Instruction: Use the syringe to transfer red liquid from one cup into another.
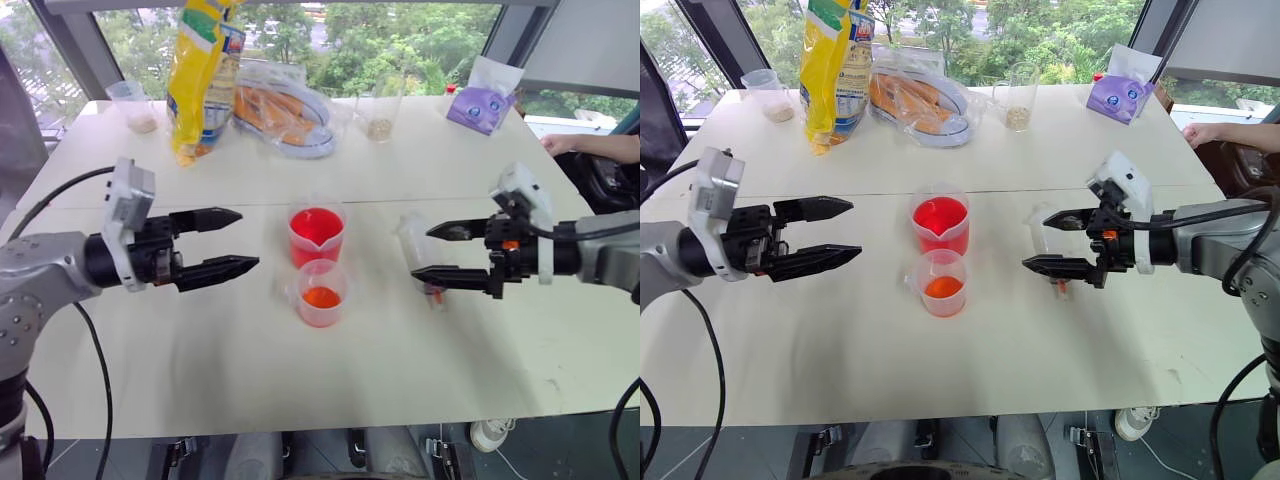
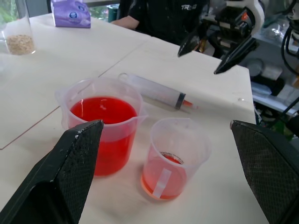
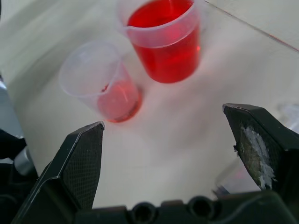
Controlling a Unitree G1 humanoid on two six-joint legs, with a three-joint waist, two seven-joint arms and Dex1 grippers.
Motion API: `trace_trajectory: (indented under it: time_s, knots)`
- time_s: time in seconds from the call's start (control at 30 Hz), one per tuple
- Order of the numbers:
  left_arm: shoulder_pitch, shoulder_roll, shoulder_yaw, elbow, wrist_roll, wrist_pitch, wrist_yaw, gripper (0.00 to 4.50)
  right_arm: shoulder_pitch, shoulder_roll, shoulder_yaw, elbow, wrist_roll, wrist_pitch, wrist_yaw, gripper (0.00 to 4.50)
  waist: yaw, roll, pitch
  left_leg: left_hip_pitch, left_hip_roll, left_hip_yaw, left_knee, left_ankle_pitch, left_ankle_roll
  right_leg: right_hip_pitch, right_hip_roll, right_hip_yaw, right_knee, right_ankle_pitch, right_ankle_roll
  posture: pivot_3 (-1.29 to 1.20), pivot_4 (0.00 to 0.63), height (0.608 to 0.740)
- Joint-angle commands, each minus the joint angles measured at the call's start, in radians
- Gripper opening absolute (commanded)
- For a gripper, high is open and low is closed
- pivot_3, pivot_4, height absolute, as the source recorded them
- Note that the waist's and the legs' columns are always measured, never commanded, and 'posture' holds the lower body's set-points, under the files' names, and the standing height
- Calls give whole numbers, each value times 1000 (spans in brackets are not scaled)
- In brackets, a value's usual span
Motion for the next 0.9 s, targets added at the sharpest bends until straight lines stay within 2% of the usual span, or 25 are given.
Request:
trace_trajectory:
  time_s: [0.03, 0.5, 0.63, 0.9]
  knots:
    - [-5, 12, 35, -8, -13, -1, 10, 4500, -48, -7, -2, -1, 7, -1, 5, 4429, 0, 0, 0, 0, 0, 0, 0, 0, 0, 0, 0, 0, 0, 0, 0, 0, 150, 740]
    - [-29, 25, -21, -15, 7, -11, -4, 4500, -23, -1, 5, 17, 0, 44, -45, 4429, 0, 0, 0, 0, 0, 0, 0, 0, 0, 0, 0, 0, 0, 0, 0, 0, 150, 740]
    - [-46, 5, -51, -11, 28, -29, -5, 4500, -100, 16, 71, 102, -50, 139, -132, 4429, 0, 0, 0, 0, 0, 0, 0, 0, 0, 0, 0, 0, 0, 0, 0, 0, 150, 740]
    - [-82, -40, -106, 4, 67, -60, -13, 4500, -337, 159, 271, 451, -247, 255, -273, 4429, -2, 0, 0, 0, 0, 1, 0, 0, 0, 0, 1, 1, 0, 0, -1, 0, 150, 740]
